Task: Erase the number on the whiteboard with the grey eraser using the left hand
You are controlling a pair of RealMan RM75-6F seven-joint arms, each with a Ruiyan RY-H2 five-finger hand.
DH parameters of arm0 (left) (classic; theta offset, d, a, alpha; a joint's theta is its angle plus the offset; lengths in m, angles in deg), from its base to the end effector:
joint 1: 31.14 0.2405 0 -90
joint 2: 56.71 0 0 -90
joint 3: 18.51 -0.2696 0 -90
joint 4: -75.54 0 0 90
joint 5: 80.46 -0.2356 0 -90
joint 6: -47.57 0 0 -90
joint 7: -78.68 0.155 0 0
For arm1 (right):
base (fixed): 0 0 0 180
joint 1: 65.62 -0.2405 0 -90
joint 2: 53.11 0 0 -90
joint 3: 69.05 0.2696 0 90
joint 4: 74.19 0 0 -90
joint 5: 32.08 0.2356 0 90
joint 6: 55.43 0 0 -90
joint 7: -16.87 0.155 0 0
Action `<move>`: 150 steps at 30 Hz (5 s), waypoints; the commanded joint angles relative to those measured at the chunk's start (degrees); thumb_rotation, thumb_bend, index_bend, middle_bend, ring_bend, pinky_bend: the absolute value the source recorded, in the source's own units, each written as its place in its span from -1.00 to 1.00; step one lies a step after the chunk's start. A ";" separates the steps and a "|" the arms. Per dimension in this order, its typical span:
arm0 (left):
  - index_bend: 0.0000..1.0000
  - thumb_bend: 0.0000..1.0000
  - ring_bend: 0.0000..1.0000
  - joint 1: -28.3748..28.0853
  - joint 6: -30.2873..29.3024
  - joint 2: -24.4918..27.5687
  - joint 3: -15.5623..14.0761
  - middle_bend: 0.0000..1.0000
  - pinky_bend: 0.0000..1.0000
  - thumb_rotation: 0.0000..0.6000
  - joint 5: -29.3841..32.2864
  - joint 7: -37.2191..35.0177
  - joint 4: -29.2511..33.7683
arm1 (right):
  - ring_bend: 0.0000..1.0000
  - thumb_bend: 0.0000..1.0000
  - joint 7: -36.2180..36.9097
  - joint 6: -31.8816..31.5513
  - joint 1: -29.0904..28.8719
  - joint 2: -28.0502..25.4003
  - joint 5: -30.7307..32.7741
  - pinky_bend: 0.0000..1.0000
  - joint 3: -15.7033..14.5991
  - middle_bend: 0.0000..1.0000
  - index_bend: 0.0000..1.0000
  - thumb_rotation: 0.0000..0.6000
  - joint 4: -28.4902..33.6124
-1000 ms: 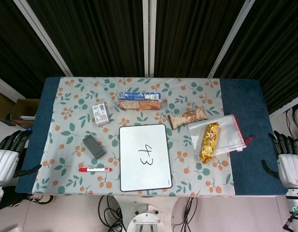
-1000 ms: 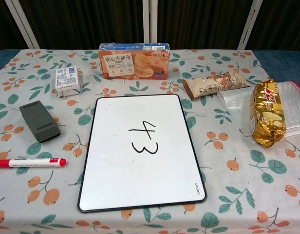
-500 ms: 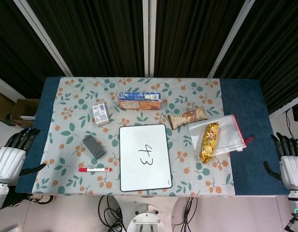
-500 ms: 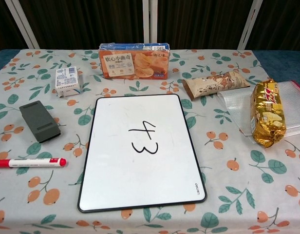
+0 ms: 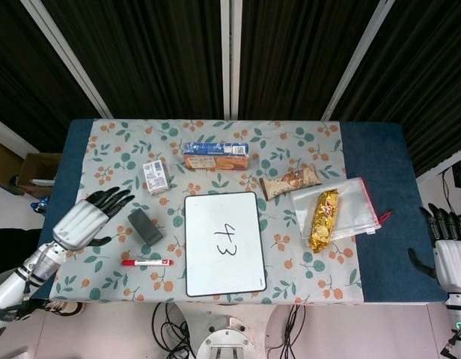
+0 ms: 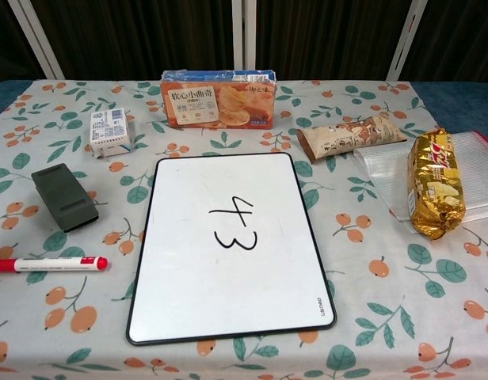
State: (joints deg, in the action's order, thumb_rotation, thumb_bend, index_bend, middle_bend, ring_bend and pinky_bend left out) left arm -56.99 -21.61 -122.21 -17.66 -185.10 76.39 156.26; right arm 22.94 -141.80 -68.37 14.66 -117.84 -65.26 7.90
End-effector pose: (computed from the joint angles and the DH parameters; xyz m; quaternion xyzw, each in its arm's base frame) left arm -0.2750 0.2938 0.0922 -0.8130 -0.2153 -0.3546 0.4086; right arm -0.3700 -0.1879 0.1459 0.5747 -0.3848 0.3881 0.6091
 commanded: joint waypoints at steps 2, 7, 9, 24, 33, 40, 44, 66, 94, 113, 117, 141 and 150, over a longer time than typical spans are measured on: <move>-0.88 -0.83 -0.79 -5.12 7.03 -3.40 -1.31 -0.82 -0.46 1.00 -1.68 3.24 -3.55 | -1.00 -0.52 0.14 -0.28 0.29 -0.36 0.36 -1.00 0.15 -1.00 -1.00 1.00 -0.06; -0.87 -0.83 -0.79 -7.32 9.08 -6.32 -2.76 -0.82 -0.46 1.00 -2.31 3.33 -6.25 | -1.00 -0.52 0.19 -0.25 0.48 -0.84 0.99 -1.00 0.44 -1.00 -1.00 1.00 0.13; -0.85 -0.83 -0.79 -7.78 8.62 -7.82 -3.12 -0.81 -0.46 1.00 -2.66 2.76 -7.88 | -1.00 -0.52 0.12 -0.07 0.41 -0.87 1.06 -1.00 0.48 -1.00 -1.00 1.00 0.19; -0.65 -0.68 -0.67 -12.11 11.56 -13.04 -6.53 -0.65 -0.41 1.00 -2.52 0.17 -14.89 | -1.00 -0.52 -1.35 0.56 0.10 -0.96 1.45 -1.00 0.74 -1.00 -1.00 1.00 1.14; -0.59 -0.60 -0.64 -13.48 12.81 -12.14 -7.43 -0.58 -0.40 1.00 -0.63 -0.58 -13.62 | -1.00 -0.52 -1.79 0.91 0.02 -0.99 1.83 -1.00 0.88 -1.00 -1.00 1.00 1.31; -0.51 -0.52 -0.60 -13.84 13.18 -11.69 -8.07 -0.54 -0.39 1.00 0.56 -0.08 -12.55 | -1.00 -0.51 -2.07 1.46 -0.16 -0.66 2.16 -1.00 0.91 -1.00 -1.00 1.00 1.25; -0.40 -0.47 -0.55 -13.88 12.97 -11.76 -8.27 -0.46 -0.35 1.00 1.13 -0.25 -12.48 | -1.00 -0.51 -2.20 1.66 -0.18 -0.69 2.33 -1.00 0.91 -1.00 -1.00 1.00 1.40; -0.05 -0.41 -0.29 -14.16 11.08 -13.35 -9.18 -0.12 -0.13 1.00 2.61 -3.38 -13.75 | -1.00 -0.49 -2.59 2.22 -0.25 -0.86 2.84 -1.00 0.98 -1.00 -1.00 1.00 1.65; 0.20 -0.26 -0.09 -16.50 12.93 -10.34 -4.86 0.12 0.04 1.00 6.23 10.25 7.38 | -1.00 -0.48 0.64 0.80 0.02 -1.25 2.85 -1.00 1.92 -1.00 -1.00 1.00 0.63; 0.21 -0.24 -0.08 -21.02 22.72 -23.51 -0.08 0.13 0.04 1.00 13.82 26.19 9.33 | -1.00 -0.48 4.46 -2.55 1.83 -3.26 2.89 -1.00 3.00 -1.00 -1.00 1.00 -0.13; 0.21 -0.24 -0.08 -21.15 22.76 -24.25 -0.09 0.13 0.04 1.00 14.64 26.47 8.25 | -1.00 -0.49 4.64 -2.09 1.74 -3.24 2.99 -1.00 2.94 -1.00 -1.00 1.00 -0.29; 0.22 -0.24 -0.08 -22.95 22.48 -31.78 1.57 0.14 0.04 1.00 18.19 25.90 0.07 | -1.00 -0.49 5.55 -4.23 3.23 -3.79 2.23 -1.00 2.72 -1.00 -1.00 1.00 -0.21; 0.22 -0.21 -0.08 -24.70 23.05 -33.67 3.60 0.14 0.03 1.00 20.07 26.63 -2.57 | -1.00 -0.57 5.40 -4.72 3.45 -4.37 2.06 -1.00 2.89 -1.00 -1.00 1.00 0.68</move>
State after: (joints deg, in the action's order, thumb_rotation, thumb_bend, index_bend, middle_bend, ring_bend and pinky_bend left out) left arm -81.56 1.34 -155.76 -14.19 -165.17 102.96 153.82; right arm 28.35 -146.51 -64.90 10.28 -115.77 -62.37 8.58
